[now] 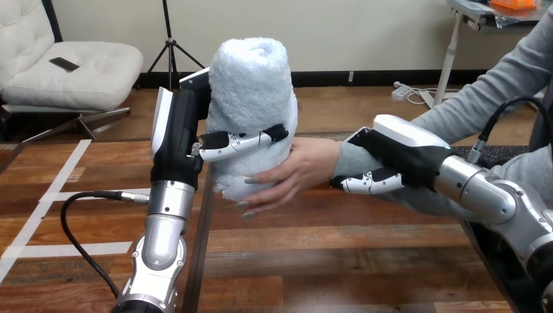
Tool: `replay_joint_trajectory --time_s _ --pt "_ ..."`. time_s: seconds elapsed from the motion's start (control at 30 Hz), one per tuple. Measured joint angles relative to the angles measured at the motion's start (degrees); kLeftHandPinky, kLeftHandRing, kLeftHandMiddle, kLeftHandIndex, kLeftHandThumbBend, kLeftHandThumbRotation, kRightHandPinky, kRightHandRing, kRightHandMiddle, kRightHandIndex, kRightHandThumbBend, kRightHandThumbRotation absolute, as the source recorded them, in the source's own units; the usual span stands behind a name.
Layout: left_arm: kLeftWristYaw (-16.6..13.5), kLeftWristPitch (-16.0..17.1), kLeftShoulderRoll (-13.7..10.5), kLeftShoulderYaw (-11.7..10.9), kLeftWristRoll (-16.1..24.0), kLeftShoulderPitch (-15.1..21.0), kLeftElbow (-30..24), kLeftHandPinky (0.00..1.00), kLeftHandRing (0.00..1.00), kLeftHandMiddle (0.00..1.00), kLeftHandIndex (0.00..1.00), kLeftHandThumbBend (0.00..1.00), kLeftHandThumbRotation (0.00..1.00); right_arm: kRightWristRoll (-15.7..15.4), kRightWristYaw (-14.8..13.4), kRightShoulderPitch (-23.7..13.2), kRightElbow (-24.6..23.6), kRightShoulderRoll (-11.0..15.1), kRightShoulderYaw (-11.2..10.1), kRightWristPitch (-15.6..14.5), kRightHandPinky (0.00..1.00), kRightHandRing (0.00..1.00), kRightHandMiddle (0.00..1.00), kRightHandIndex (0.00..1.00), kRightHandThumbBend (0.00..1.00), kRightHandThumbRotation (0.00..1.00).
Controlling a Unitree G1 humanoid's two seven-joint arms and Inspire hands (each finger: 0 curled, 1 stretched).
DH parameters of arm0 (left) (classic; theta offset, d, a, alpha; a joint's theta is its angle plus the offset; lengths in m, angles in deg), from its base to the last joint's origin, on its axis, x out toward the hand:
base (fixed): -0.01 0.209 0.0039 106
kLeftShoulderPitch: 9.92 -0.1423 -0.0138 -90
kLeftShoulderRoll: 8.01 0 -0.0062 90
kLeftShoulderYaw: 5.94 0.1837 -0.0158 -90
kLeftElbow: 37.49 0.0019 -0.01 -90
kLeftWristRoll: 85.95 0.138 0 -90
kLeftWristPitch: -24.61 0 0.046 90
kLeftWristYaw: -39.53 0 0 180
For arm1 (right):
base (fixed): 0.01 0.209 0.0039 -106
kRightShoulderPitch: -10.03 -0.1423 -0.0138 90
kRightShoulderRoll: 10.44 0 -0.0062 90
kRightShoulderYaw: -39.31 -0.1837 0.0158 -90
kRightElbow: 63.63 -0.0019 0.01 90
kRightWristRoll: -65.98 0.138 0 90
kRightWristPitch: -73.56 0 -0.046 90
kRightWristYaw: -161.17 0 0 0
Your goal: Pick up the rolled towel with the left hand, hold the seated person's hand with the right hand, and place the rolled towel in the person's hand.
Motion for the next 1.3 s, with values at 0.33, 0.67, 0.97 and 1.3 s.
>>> replay_joint_trajectory --time_s 0.33,0.67,0.97,1.3 --pt "0.1 0.0 0.0 0.0 -0.2 0.0 0.0 0.29 0.33 0.38 0.40 0.55 0.00 -1.4 0.0 -0.5 0.0 -1.1 0.1 -0.9 0.29 0.33 0.40 0.43 0.37 0.47" --pt "0.1 0.0 0.3 -0.1 -0.2 0.0 0.0 0.30 0.33 0.38 0.41 0.55 0.00 -1.6 0.0 -0.7 0.0 -1.3 0.1 -1.0 0.28 0.33 0.39 0.43 0.37 0.45" --pt "0.0 0.0 0.7 -0.1 -0.2 0.0 0.0 0.30 0.33 0.38 0.41 0.55 0.00 -1.6 0.4 -0.8 0.0 -1.3 0.1 -1.2 0.27 0.32 0.39 0.42 0.37 0.43" --pt "-0.6 0.0 2.0 -0.1 -0.4 0.0 0.3 0.30 0.33 0.38 0.41 0.56 0.00 -1.6 0.4 -0.8 0.0 -1.3 0.0 -1.5 0.27 0.31 0.39 0.42 0.37 0.43"
